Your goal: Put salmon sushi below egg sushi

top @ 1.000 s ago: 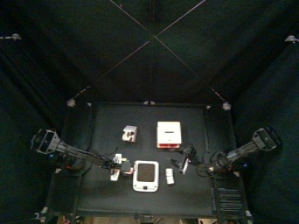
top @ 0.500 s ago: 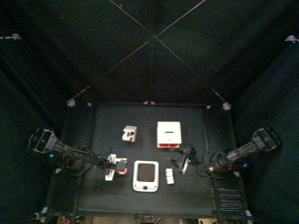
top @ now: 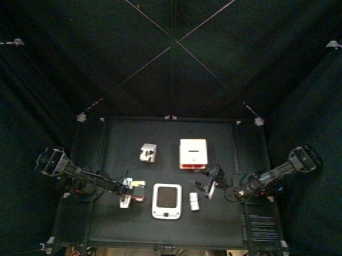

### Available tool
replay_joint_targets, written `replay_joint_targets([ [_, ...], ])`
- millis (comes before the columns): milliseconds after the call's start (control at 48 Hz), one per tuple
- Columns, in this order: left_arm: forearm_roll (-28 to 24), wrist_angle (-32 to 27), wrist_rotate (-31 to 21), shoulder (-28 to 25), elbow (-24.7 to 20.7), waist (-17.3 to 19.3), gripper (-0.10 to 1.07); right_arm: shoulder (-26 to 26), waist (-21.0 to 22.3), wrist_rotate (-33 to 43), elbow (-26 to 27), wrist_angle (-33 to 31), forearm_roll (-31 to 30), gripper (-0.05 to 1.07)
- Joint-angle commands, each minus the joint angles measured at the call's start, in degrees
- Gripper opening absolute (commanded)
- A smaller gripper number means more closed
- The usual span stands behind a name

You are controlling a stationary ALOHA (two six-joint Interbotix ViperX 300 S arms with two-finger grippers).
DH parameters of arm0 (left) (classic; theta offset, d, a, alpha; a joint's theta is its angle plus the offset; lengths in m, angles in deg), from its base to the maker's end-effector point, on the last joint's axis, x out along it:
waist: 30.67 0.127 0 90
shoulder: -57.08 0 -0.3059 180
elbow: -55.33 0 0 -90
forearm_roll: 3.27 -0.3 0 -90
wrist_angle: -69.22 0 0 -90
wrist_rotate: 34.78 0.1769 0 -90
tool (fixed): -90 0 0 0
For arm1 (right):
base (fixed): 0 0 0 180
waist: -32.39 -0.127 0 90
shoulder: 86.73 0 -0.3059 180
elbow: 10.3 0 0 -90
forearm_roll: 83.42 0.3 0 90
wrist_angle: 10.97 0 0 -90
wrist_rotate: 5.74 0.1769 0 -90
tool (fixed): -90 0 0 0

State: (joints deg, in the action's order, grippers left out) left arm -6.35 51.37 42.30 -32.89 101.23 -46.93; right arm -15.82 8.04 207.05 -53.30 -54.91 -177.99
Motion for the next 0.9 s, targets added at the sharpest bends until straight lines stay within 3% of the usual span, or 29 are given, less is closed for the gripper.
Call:
replay_joint_targets([
  [0,0.44,0.35,0.18,0.18,-1.41,0.00,0.75,-0.35,0.18,0.09,0.44,-0.18,-0.18,0.91],
  [875,1.67,0.26,0.18,-1.32,-3.08,-0.09,0.78,-0.18,0.35,0.09,0.53,-0.18,-0.18,0.91],
])
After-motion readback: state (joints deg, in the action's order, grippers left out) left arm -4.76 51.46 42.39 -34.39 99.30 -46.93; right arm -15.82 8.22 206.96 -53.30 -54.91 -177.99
